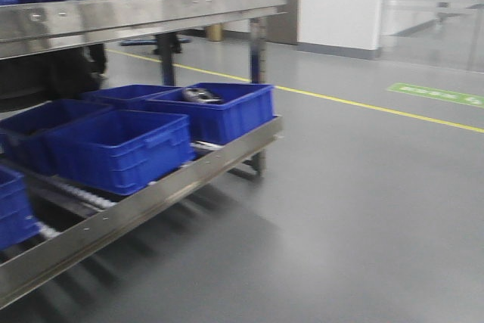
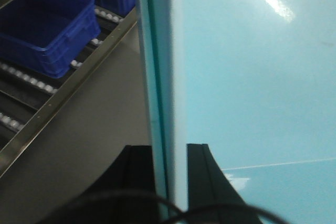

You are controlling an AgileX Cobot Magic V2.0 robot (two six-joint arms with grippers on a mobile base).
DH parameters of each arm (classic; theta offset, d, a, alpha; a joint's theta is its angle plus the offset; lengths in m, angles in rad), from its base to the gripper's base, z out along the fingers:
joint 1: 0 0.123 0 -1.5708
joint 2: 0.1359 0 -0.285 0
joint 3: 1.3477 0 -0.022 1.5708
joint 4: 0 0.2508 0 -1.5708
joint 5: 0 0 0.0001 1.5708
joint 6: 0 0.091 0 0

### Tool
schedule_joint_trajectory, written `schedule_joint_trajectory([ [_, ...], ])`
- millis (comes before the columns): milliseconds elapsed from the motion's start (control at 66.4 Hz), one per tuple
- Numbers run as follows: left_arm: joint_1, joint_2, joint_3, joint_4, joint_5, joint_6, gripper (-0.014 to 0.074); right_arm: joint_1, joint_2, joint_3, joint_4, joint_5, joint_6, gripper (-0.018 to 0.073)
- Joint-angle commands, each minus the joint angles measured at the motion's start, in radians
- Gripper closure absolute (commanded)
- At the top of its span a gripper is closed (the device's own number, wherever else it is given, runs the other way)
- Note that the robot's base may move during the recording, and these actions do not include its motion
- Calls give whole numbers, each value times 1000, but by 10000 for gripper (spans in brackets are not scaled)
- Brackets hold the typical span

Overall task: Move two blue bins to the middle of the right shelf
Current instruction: 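Turn the base toward the rack of dark blue bins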

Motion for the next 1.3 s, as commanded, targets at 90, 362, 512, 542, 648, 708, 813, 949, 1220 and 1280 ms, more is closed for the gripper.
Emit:
schedule_joint_trajectory([
  [90, -16, -14, -21, -97, -72, 15, 707, 7, -9, -17, 46, -112, -1, 712],
  [362, -16, -14, -21, -97, -72, 15, 707, 7, -9, -17, 46, -112, -1, 712],
  [512, -16, -14, -21, -97, -72, 15, 707, 7, -9, -17, 46, -112, -1, 712],
  [542, -16, -14, -21, -97, -72, 15, 707, 7, -9, -17, 46, -112, -1, 712],
  [648, -16, -14, -21, -97, -72, 15, 707, 7, -9, -17, 46, -112, -1, 712],
  [708, -16, -14, -21, -97, -72, 15, 707, 7, -9, -17, 46, -112, -1, 712],
  [813, -16, -14, -21, -97, -72, 15, 707, 7, -9, -17, 46, -112, -1, 712],
  [949, -16, -14, -21, -97, -72, 15, 707, 7, -9, -17, 46, -112, -1, 712],
  [1220, -16, -14, -21, -97, -72, 15, 707, 7, -9, -17, 46, -112, -1, 712],
  [1280, -16, -14, -21, -97, -72, 15, 707, 7, -9, -17, 46, -112, -1, 712],
])
